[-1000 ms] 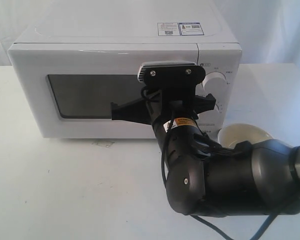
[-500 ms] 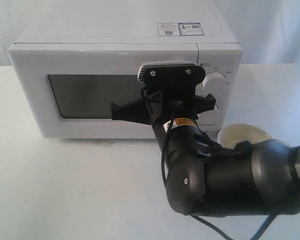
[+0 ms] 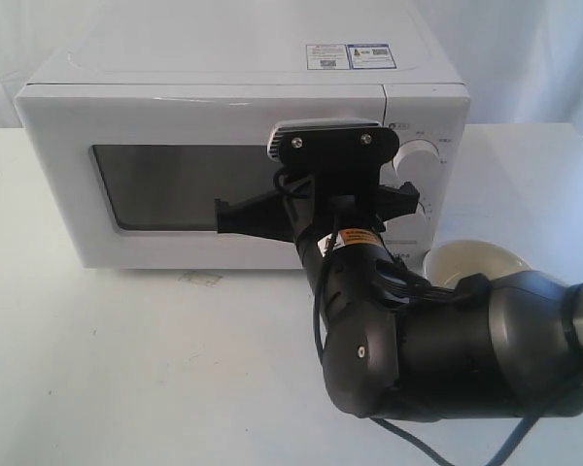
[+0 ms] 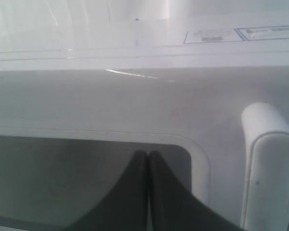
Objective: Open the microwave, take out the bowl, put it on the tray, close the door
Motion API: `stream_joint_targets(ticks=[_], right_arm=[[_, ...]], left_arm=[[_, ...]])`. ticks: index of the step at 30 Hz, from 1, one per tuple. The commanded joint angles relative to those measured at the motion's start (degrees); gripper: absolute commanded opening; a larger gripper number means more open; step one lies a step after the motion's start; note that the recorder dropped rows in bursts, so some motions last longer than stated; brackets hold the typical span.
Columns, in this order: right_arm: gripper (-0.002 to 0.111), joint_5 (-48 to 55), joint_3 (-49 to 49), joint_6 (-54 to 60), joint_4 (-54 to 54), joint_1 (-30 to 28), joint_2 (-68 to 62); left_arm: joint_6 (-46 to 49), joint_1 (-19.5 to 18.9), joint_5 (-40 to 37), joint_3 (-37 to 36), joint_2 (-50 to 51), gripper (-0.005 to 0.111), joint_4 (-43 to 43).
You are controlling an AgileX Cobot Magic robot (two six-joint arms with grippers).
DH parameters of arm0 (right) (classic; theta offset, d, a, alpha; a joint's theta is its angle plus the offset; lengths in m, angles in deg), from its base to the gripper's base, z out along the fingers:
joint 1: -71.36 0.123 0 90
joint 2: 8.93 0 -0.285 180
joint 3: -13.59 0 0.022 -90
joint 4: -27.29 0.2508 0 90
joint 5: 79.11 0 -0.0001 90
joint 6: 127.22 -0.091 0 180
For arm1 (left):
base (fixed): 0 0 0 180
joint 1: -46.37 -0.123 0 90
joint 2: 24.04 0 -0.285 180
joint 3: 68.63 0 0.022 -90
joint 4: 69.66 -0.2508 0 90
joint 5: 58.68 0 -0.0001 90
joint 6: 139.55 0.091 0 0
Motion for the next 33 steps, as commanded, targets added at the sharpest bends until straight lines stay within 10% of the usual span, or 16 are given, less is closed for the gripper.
stream_joint_targets(ticks=[1, 33], right_arm=[[0.0, -0.28, 0.35, 0.62, -0.13, -0.01, 0.17], [0.0, -2.02, 0.35, 5.59, 0.23, -0.14, 0.17]], left_arm=[[1.58, -0.26, -5.81, -0.39, -0.29, 0.0, -0.53], [3.82, -0.26, -8.43, -0.39, -0.29, 0.0, -1.1]])
